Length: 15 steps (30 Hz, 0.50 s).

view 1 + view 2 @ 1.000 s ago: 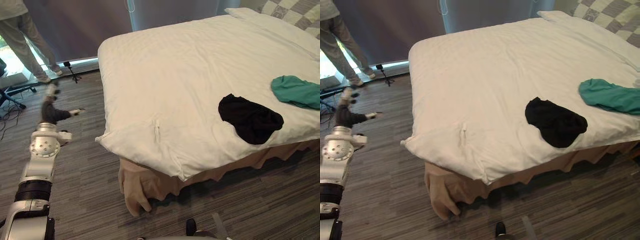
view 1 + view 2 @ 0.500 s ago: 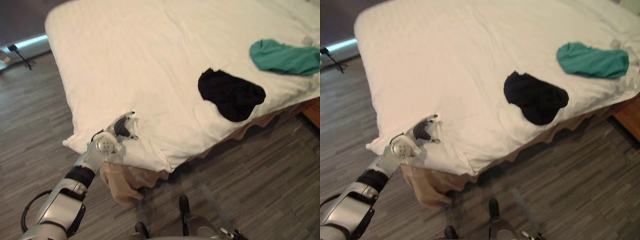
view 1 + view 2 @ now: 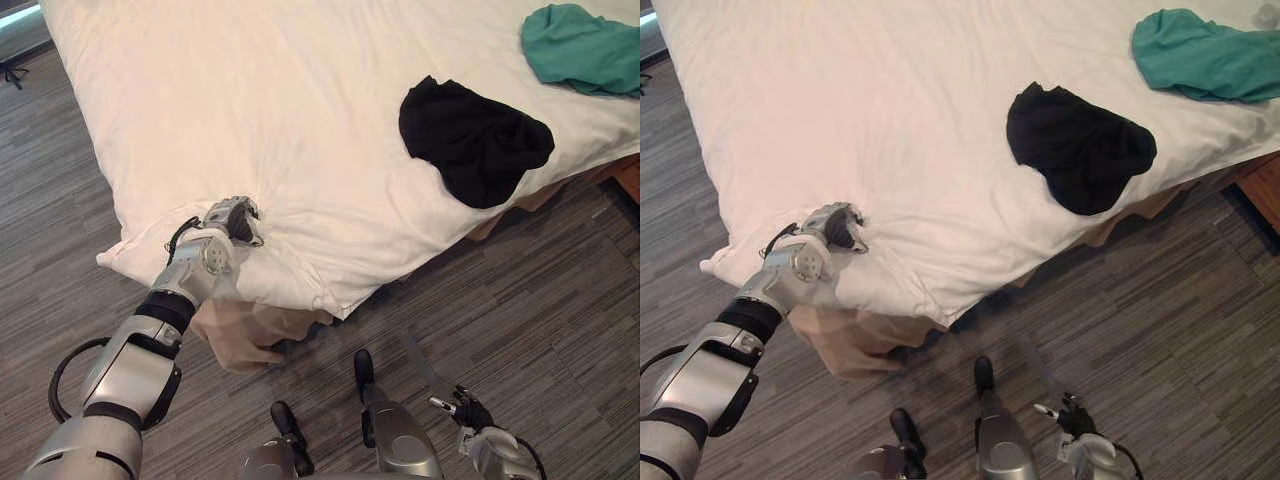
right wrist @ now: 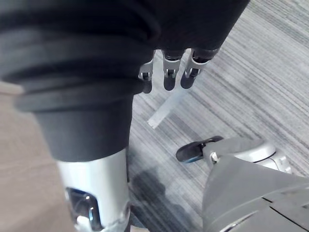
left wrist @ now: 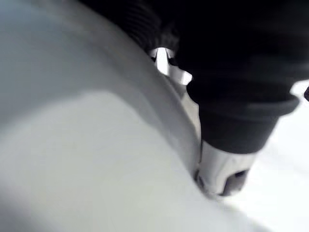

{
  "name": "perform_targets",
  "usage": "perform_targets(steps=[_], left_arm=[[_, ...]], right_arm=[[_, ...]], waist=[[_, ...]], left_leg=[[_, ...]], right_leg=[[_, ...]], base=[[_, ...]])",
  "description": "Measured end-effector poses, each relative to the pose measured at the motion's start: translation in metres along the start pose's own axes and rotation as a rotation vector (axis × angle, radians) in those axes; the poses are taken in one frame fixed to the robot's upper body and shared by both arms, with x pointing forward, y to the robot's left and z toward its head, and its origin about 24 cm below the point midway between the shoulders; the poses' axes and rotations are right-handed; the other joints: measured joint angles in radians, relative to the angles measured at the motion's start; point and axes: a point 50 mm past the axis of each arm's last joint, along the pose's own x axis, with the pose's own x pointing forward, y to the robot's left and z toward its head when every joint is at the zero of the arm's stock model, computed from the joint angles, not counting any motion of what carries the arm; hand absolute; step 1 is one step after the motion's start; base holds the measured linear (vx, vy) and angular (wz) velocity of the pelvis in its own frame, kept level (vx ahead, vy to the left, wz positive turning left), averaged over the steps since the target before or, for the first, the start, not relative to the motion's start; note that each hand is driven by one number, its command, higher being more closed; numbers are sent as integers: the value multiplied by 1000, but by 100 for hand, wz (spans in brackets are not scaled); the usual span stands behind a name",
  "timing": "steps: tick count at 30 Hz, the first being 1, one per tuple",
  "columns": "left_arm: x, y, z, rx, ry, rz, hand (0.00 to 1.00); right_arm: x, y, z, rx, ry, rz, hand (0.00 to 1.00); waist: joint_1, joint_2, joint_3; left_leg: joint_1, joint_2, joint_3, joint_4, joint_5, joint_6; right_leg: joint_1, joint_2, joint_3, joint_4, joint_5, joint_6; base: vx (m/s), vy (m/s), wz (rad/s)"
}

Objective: Tidy the bed and pick cloth on bed and put in laundry

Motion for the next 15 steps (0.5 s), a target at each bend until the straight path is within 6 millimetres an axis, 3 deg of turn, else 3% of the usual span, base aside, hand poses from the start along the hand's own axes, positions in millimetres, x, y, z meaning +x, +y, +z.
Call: perform_targets(steps=[2, 3, 5, 8, 11, 13, 15], left_arm=[[-10, -18, -11, -116, 29, -22, 100], [-21, -36, -16, -225, 34, -28, 0], [-38, -61, -24, -302, 53, -53, 0], [-79, -112, -46, -441, 148, -146, 0], [-147, -175, -78, -535, 360, -340, 0], [-192, -205, -95, -607, 526, -422, 0], [-219, -222, -101, -652, 632, -467, 0]], right_arm=[[1, -6, 19, 33, -80, -13, 0], [0, -13, 33, 91, -144, -48, 0], [-4, -26, 47, 153, -212, -109, 0], [-14, -52, 76, 209, -333, -245, 0], [-26, -82, 100, 252, -406, -396, 0], [-34, -98, 119, 259, -459, -463, 0], [-39, -106, 135, 248, -499, -487, 0]], waist=[[1, 4, -4], [7, 8, -13], [16, 15, -54], [60, 23, -101], [75, 16, -168], [112, -3, -176], [123, -18, -188]], left_leg=[[9, 0, -24, 0, -1, 1], [16, 1, -38, 1, -1, 1], [14, 1, -53, 0, -1, 1], [37, -1, -59, 0, -1, 1], [40, -3, -106, -1, -5, 7], [45, -5, -110, -6, -6, 9], [42, -9, -129, -9, -4, 12]], right_leg=[[20, -4, -19, 0, -5, 6], [39, -5, -38, 0, -11, 6], [39, -7, -52, 0, -15, 7], [75, -10, -65, 0, -24, 10], [100, -16, -109, 0, -39, 14], [107, -18, -123, -1, -39, 14], [112, -23, -139, -1, -39, 14]], base=[[3, -10, 30], [-1, -16, 38], [38, -17, 28], [28, -1, 21], [5, 3, 44], [-37, 7, 16], [-73, 7, 23]])
